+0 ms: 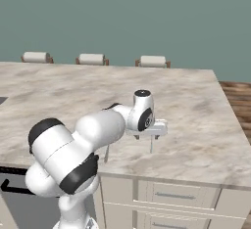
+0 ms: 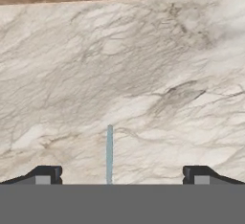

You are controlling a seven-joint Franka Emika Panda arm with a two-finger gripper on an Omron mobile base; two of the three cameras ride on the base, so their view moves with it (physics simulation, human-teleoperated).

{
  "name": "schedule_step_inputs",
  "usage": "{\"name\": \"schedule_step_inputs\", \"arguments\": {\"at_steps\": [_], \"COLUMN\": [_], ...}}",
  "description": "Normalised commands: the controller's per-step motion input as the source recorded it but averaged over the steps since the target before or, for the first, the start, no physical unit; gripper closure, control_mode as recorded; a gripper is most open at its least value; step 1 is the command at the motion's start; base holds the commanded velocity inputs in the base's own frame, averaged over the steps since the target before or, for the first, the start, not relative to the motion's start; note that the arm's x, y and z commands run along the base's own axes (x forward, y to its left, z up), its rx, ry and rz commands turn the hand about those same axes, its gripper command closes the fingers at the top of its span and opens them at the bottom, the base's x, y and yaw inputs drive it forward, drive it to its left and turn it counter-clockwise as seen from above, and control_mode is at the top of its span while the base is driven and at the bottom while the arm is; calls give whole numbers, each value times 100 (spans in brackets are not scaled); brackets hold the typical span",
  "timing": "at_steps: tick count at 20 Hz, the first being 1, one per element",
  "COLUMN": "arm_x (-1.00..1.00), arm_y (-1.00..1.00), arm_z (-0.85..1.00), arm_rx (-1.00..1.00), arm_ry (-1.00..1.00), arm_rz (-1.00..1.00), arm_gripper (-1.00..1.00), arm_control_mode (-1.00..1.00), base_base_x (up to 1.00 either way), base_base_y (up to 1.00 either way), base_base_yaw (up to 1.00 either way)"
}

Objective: Organize the utensils by type. Pick up the wooden spoons from the counter and place them in the open cabinet. Then pick up the metallic utensils from the counter and place them in the open drawer.

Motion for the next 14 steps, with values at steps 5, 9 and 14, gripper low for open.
{"name": "schedule_step_inputs", "arguments": {"at_steps": [5,9,14], "arm_x": [13,14,18], "arm_y": [-4,0,0], "arm_z": [-9,-22,-29], "arm_rx": [0,1,0], "arm_ry": [0,0,0], "arm_rz": [8,4,1], "arm_gripper": [-100,-100,-100], "arm_control_mode": [-100,-100,-100], "base_base_x": [0,0,0], "base_base_y": [0,0,0], "base_base_yaw": [0,0,0]}}
